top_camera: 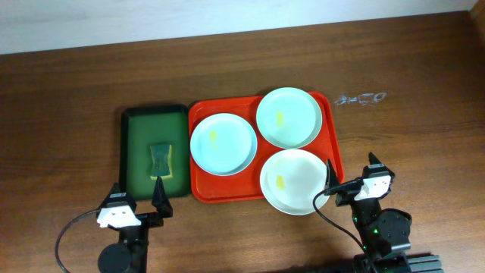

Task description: Clean dirty plates on tray and stack at the side

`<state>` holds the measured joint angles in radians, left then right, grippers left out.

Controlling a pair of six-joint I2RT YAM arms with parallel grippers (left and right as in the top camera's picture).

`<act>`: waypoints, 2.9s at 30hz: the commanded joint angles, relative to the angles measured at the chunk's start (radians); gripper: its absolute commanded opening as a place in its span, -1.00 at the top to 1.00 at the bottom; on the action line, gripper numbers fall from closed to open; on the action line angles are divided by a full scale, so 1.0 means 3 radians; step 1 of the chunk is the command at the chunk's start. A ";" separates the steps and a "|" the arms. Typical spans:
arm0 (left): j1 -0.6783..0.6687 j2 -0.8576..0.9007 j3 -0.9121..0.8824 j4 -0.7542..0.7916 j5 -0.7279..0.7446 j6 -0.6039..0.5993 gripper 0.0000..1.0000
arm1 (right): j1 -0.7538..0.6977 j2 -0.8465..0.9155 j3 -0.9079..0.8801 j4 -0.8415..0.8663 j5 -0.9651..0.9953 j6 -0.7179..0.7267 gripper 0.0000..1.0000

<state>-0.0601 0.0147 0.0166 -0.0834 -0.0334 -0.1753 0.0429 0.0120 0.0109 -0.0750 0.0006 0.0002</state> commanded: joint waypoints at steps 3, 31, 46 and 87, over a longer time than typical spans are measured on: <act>-0.0015 -0.0029 -0.0025 0.0000 0.0038 0.0055 -0.98 | 0.0004 -0.0022 -0.0018 -0.0024 0.0038 0.0011 -0.97; -0.0015 -0.0028 -0.0025 0.0000 0.0038 0.0055 -0.98 | 0.0004 -0.0022 -0.0018 -0.0023 0.0038 0.0011 -0.97; -0.0015 -0.0028 -0.0025 0.0000 0.0038 0.0055 -0.98 | 0.0004 -0.0022 -0.0018 -0.0023 0.0038 0.0011 -0.97; -0.0015 0.4635 0.5913 -0.4475 0.0512 0.0041 -0.98 | 0.0009 0.4534 0.4587 -0.3454 -0.1712 0.0537 -0.97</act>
<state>-0.0601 1.3148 1.7687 -1.3991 0.1020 -0.1749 0.0429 1.2633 1.3663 -1.0966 -0.3820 0.1524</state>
